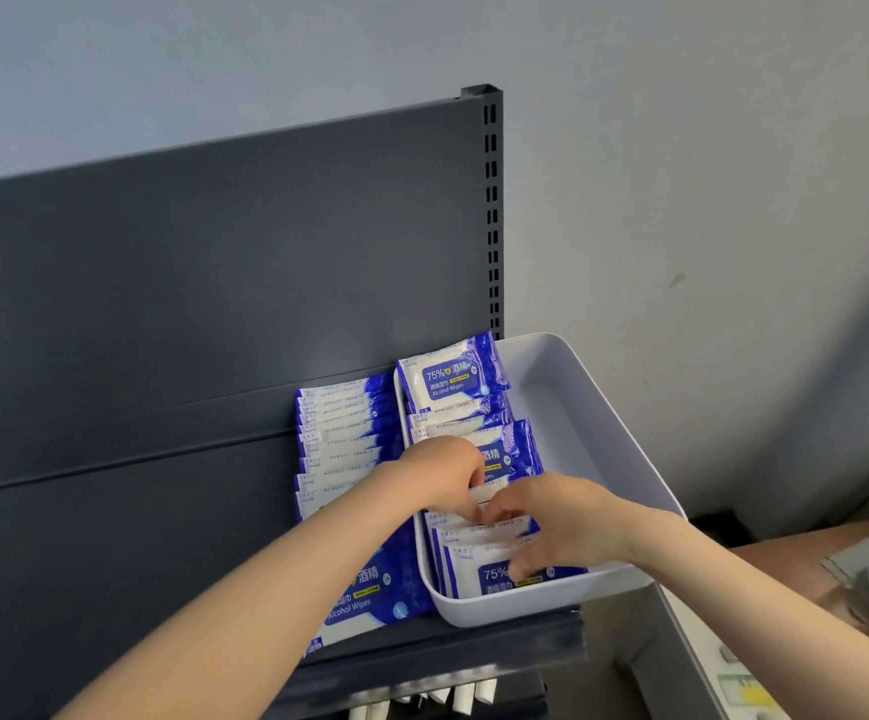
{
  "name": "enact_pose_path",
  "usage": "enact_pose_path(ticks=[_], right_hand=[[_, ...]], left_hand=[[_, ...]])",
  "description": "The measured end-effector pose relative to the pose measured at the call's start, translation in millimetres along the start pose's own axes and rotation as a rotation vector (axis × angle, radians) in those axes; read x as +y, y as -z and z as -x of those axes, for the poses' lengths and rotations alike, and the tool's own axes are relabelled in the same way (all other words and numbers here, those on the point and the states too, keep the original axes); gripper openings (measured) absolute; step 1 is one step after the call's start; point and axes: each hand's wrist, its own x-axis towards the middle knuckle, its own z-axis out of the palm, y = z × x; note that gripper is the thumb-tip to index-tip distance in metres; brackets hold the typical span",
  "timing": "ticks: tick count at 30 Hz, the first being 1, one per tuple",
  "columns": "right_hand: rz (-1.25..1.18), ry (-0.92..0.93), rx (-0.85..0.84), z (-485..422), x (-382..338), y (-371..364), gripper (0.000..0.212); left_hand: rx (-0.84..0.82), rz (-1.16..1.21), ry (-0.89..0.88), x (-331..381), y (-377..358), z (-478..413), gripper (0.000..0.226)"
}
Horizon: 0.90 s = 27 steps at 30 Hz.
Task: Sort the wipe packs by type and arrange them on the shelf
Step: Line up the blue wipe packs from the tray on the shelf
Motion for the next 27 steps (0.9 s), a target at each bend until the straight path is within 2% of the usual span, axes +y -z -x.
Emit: enact_pose_path(ticks=[5, 10, 13, 16, 20, 27], right_hand=[[0.208, 0.003, -0.001, -6.3, -2.1, -7.5, 0.044], [0.235, 0.007, 0.017, -3.7, -4.4, -10.1, 0.042], [0.243, -0.020, 0.054, 3.9, -2.5, -1.1, 0.042], [0.286, -0.067, 0.139, 13.8, -0.9, 18.9, 0.036], [0.263, -0.126, 0.260, 22.9, -1.7, 47.7, 0.034], [0.165, -0.162, 0.460, 10.9, -32.1, 73.5, 0.028]], left_hand=[[-0.021, 0.013, -0.005, 4.5, -2.2, -1.6, 0.036], [-0.051, -0.029, -0.023, 7.9, -8.4, -3.8, 0.030], [-0.008, 0.045, -0.051, 4.6, -10.6, -3.0, 0.024], [0.136, 0.117, -0.062, -2.2, 3.0, 3.2, 0.028], [0.396, 0.201, 0.008, -15.8, 37.4, 19.6, 0.034], [0.638, 0.473, 0.095, -73.7, 78.8, 76.0, 0.019]])
